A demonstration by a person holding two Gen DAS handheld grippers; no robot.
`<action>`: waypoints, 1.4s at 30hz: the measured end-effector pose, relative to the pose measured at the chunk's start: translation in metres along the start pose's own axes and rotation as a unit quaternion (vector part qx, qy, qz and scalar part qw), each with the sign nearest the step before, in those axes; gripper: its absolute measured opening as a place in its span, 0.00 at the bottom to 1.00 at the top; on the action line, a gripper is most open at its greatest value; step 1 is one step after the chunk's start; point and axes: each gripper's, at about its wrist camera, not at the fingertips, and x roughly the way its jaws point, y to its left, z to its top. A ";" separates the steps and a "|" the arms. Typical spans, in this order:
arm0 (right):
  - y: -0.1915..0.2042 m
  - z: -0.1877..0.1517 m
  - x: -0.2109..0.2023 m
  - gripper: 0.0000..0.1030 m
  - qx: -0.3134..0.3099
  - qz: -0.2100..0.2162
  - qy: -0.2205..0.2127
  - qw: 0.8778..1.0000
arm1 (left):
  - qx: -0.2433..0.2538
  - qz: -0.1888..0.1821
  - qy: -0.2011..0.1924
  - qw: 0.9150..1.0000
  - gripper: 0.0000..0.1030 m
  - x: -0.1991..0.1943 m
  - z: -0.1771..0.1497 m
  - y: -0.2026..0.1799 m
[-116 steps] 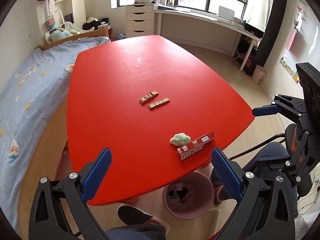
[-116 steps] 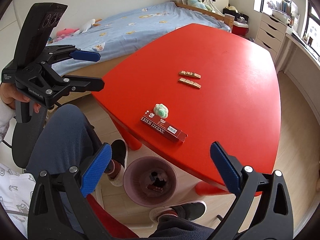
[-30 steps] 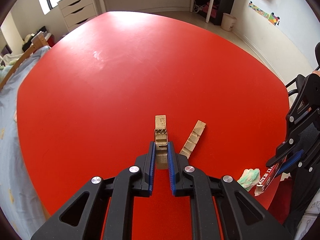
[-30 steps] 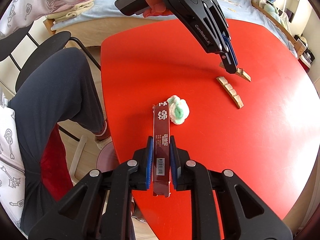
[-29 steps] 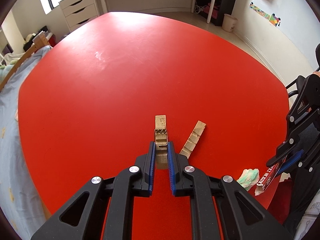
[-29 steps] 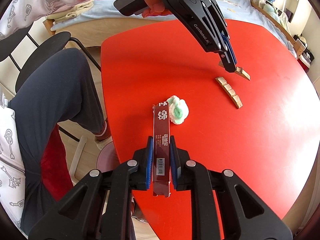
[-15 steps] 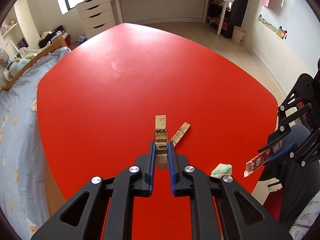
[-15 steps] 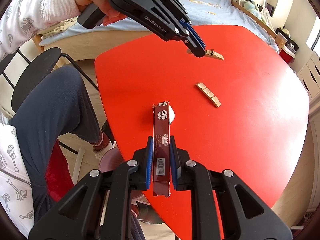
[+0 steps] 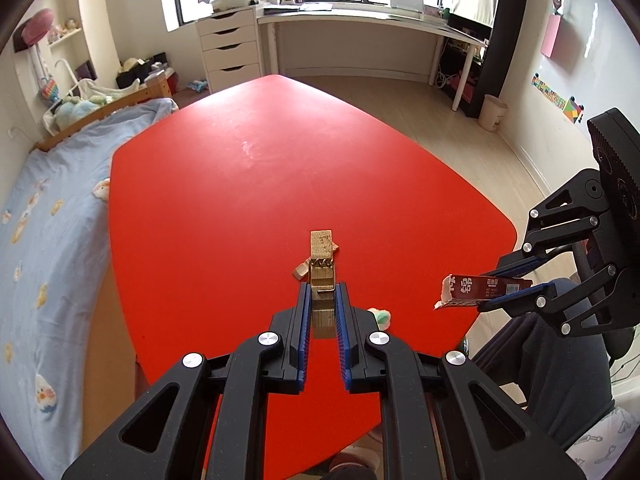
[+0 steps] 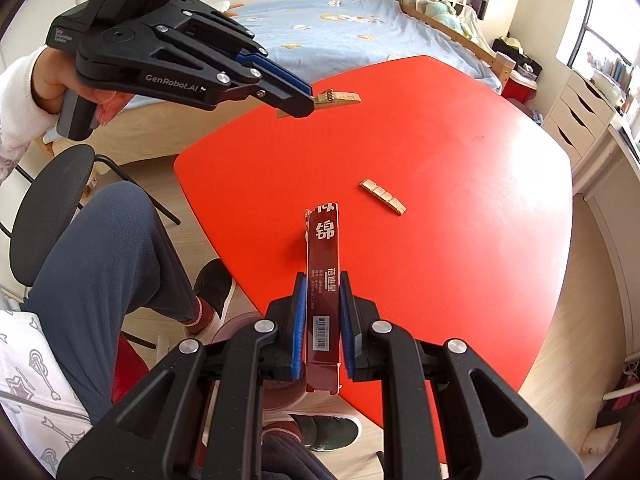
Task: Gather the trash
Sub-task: 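Carry the clothespin and red barcode box over the pink wastebasket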
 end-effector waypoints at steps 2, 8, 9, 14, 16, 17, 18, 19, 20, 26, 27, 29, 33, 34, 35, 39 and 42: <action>0.003 -0.003 -0.006 0.14 0.014 -0.005 -0.007 1.000 | -0.008 0.002 -0.006 1.000 0.12 -0.008 -0.007 -0.006; 0.010 -0.014 -0.024 0.14 0.061 -0.025 -0.030 0.997 | -0.027 0.006 -0.014 1.000 0.12 -0.021 -0.024 -0.017; 0.010 -0.016 -0.027 0.14 0.068 -0.028 -0.033 0.997 | -0.028 0.005 -0.015 0.999 0.12 -0.022 -0.027 -0.019; 0.015 -0.025 -0.036 0.14 0.096 -0.034 -0.044 0.994 | -0.037 0.001 -0.018 0.999 0.12 -0.029 -0.043 -0.031; 0.018 -0.029 -0.038 0.14 0.104 -0.037 -0.046 0.993 | -0.039 0.001 -0.020 0.999 0.12 -0.031 -0.050 -0.035; 0.020 -0.031 -0.039 0.14 0.109 -0.036 -0.047 0.992 | -0.043 -0.002 -0.020 0.999 0.12 -0.032 -0.053 -0.038; 0.022 -0.034 -0.039 0.14 0.114 -0.035 -0.049 0.992 | -0.046 -0.004 -0.020 0.999 0.12 -0.033 -0.056 -0.040; 0.024 -0.036 -0.040 0.14 0.118 -0.035 -0.050 0.991 | -0.047 -0.005 -0.021 0.999 0.12 -0.033 -0.059 -0.042; 0.027 -0.038 -0.039 0.14 0.120 -0.037 -0.049 0.991 | -0.048 -0.006 -0.021 0.999 0.12 -0.034 -0.062 -0.044; 0.040 -0.051 -0.043 0.14 0.139 -0.037 -0.057 0.988 | -0.062 -0.014 -0.021 0.998 0.12 -0.036 -0.081 -0.056; 0.043 -0.053 -0.044 0.14 0.140 -0.037 -0.058 0.988 | -0.064 -0.017 -0.020 0.998 0.12 -0.036 -0.084 -0.059; 0.048 -0.058 -0.046 0.14 0.146 -0.037 -0.060 0.987 | -0.065 -0.019 -0.018 0.998 0.12 -0.037 -0.091 -0.066; 0.057 -0.070 -0.048 0.14 0.160 -0.032 -0.060 0.985 | -0.072 -0.026 -0.014 0.997 0.12 -0.037 -0.104 -0.076; 0.060 -0.073 -0.048 0.14 0.163 -0.032 -0.059 0.984 | -0.073 -0.028 -0.013 0.997 0.12 -0.037 -0.107 -0.078; 0.062 -0.076 -0.047 0.14 0.165 -0.031 -0.058 0.984 | -0.073 -0.029 -0.011 0.997 0.12 -0.037 -0.110 -0.081; 0.069 -0.085 -0.045 0.14 0.177 -0.022 -0.055 0.982 | -0.077 -0.038 -0.006 0.996 0.12 -0.036 -0.118 -0.090; 0.072 -0.089 -0.043 0.14 0.183 -0.016 -0.054 0.982 | -0.074 -0.043 -0.003 0.996 0.12 -0.037 -0.122 -0.096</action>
